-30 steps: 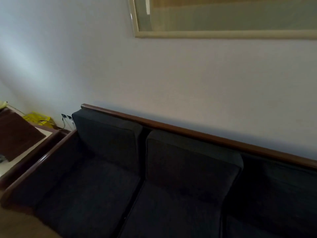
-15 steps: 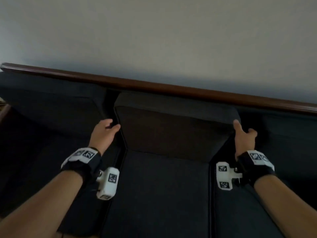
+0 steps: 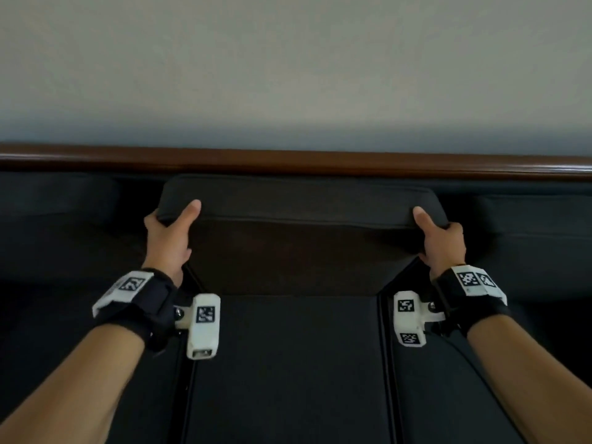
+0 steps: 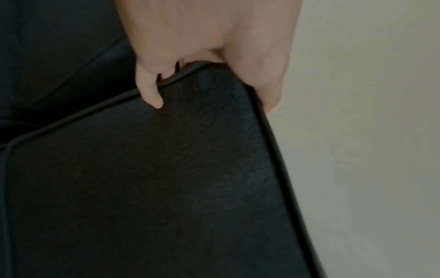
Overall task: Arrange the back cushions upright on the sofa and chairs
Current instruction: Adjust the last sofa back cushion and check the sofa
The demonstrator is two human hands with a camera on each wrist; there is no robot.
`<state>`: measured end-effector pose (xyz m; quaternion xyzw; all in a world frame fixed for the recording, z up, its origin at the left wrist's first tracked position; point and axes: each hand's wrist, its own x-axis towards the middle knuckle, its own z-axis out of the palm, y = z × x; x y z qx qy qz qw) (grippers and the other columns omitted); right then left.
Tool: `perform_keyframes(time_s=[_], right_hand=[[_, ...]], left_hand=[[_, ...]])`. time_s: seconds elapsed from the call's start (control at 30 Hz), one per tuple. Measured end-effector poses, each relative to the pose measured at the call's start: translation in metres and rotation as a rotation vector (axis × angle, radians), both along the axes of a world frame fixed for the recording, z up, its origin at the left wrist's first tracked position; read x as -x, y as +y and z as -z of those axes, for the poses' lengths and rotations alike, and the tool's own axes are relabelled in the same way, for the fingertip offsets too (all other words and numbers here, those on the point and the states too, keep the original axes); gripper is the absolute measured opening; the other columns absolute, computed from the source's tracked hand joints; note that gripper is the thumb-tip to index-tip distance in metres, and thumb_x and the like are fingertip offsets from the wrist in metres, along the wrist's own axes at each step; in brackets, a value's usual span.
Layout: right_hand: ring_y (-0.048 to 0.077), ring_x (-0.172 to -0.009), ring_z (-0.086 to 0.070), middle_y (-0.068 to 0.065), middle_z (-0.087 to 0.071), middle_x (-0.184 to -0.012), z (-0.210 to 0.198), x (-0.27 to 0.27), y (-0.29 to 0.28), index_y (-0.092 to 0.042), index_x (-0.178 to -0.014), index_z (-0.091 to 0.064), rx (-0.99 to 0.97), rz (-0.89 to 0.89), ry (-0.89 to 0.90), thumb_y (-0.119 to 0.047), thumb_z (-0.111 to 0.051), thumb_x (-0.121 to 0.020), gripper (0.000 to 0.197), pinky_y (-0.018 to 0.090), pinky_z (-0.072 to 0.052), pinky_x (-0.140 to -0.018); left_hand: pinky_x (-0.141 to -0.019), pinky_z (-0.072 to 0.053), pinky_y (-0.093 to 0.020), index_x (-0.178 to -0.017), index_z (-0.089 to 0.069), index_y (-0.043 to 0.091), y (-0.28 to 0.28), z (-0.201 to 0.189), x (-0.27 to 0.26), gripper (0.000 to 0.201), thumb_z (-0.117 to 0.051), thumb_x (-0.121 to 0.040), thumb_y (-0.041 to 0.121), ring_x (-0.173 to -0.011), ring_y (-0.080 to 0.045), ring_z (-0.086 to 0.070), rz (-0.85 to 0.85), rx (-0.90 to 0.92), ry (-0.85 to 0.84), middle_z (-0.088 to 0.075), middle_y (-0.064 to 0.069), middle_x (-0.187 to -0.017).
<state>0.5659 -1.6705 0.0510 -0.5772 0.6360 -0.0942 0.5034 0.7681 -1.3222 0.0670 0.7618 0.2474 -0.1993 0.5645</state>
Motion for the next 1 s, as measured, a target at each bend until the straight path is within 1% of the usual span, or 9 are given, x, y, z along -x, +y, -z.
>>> perform_keyframes(time_s=[0.2, 0.3, 0.4, 0.5, 0.6, 0.7, 0.83, 0.9, 1.0], right_hand=[[0.036, -0.124, -0.052, 0.017, -0.052, -0.138, -0.002, -0.007, 0.010, -0.009, -0.142, -0.039, 0.054, 0.033, 0.005, -0.053, -0.067, -0.086, 0.076, 0.033, -0.039, -0.092], [0.036, -0.121, -0.055, 0.011, -0.053, -0.138, -0.005, -0.011, 0.011, -0.017, -0.144, -0.039, 0.007, 0.072, -0.047, -0.066, -0.075, -0.065, 0.100, 0.047, -0.047, -0.102], [0.032, -0.115, -0.059, 0.005, -0.057, -0.132, 0.012, -0.004, -0.001, -0.025, -0.139, -0.042, -0.028, 0.140, -0.110, -0.077, -0.080, -0.034, 0.123, 0.054, -0.050, -0.099], [0.030, -0.112, -0.061, 0.004, -0.058, -0.130, 0.012, -0.004, 0.002, -0.025, -0.137, -0.043, -0.019, 0.140, -0.121, -0.074, -0.078, -0.042, 0.113, 0.053, -0.051, -0.098], [0.029, -0.113, -0.061, 0.004, -0.059, -0.129, 0.009, -0.006, 0.006, -0.025, -0.137, -0.044, 0.009, 0.156, -0.140, -0.077, -0.079, -0.036, 0.119, 0.052, -0.051, -0.098], [0.031, -0.122, -0.055, 0.007, -0.054, -0.138, 0.006, -0.002, 0.003, -0.025, -0.143, -0.039, 0.016, 0.208, -0.166, -0.073, -0.076, -0.040, 0.120, 0.055, -0.046, -0.103], [0.033, -0.125, -0.053, 0.008, -0.051, -0.142, 0.011, 0.002, 0.000, -0.023, -0.146, -0.034, 0.033, 0.200, -0.119, -0.086, -0.074, -0.023, 0.144, 0.056, -0.045, -0.104], [0.036, -0.125, -0.053, 0.011, -0.050, -0.143, 0.004, -0.003, 0.010, -0.023, -0.147, -0.031, 0.037, 0.196, -0.111, -0.089, -0.072, -0.031, 0.139, 0.056, -0.046, -0.103], [0.038, -0.127, -0.051, 0.016, -0.047, -0.144, -0.006, -0.009, 0.024, -0.017, -0.148, -0.030, 0.072, 0.155, -0.047, -0.065, -0.068, -0.076, 0.094, 0.049, -0.045, -0.105]], left_hand=[[-0.107, -0.044, -0.048, -0.145, -0.031, 0.031, 0.004, 0.009, -0.006, 0.072, -0.071, -0.086, 0.046, -0.124, -0.019, -0.046, -0.016, 0.035, -0.004, -0.045, 0.004, -0.136], [-0.107, -0.044, -0.044, -0.146, -0.030, 0.027, 0.004, 0.013, 0.001, 0.075, -0.071, -0.085, 0.046, -0.114, -0.017, -0.047, -0.052, 0.022, -0.026, -0.045, 0.004, -0.127], [-0.110, -0.042, -0.048, -0.140, -0.032, 0.030, -0.005, 0.016, 0.004, 0.094, -0.075, -0.062, 0.062, -0.117, -0.019, -0.050, -0.042, 0.026, -0.056, -0.047, 0.003, -0.133], [-0.110, -0.041, -0.049, -0.140, -0.033, 0.029, -0.002, 0.020, -0.001, 0.093, -0.075, -0.063, 0.061, -0.119, -0.020, -0.050, -0.009, 0.037, -0.044, -0.047, 0.003, -0.132], [-0.109, -0.042, -0.048, -0.140, -0.034, 0.028, -0.002, 0.022, 0.000, 0.094, -0.076, -0.062, 0.061, -0.119, -0.022, -0.051, -0.033, 0.021, -0.051, -0.048, 0.002, -0.132], [-0.101, -0.042, -0.037, -0.141, -0.036, 0.025, -0.011, 0.021, 0.013, 0.086, -0.077, -0.072, 0.054, -0.112, -0.020, -0.051, -0.023, -0.027, -0.093, -0.046, 0.002, -0.133], [-0.104, -0.044, -0.042, -0.143, -0.033, 0.026, -0.013, 0.021, 0.009, 0.087, -0.074, -0.074, 0.058, -0.114, -0.025, -0.052, 0.045, -0.058, -0.092, -0.047, -0.003, -0.136], [-0.105, -0.046, -0.050, -0.141, -0.033, 0.029, -0.006, 0.021, 0.001, 0.098, -0.071, -0.060, 0.068, -0.119, -0.028, -0.052, 0.055, -0.037, -0.060, -0.046, -0.005, -0.137], [-0.107, -0.044, -0.051, -0.140, -0.033, 0.032, 0.007, 0.024, -0.003, 0.103, -0.069, -0.053, 0.072, -0.122, -0.027, -0.051, 0.069, -0.020, -0.048, -0.047, -0.003, -0.136]])
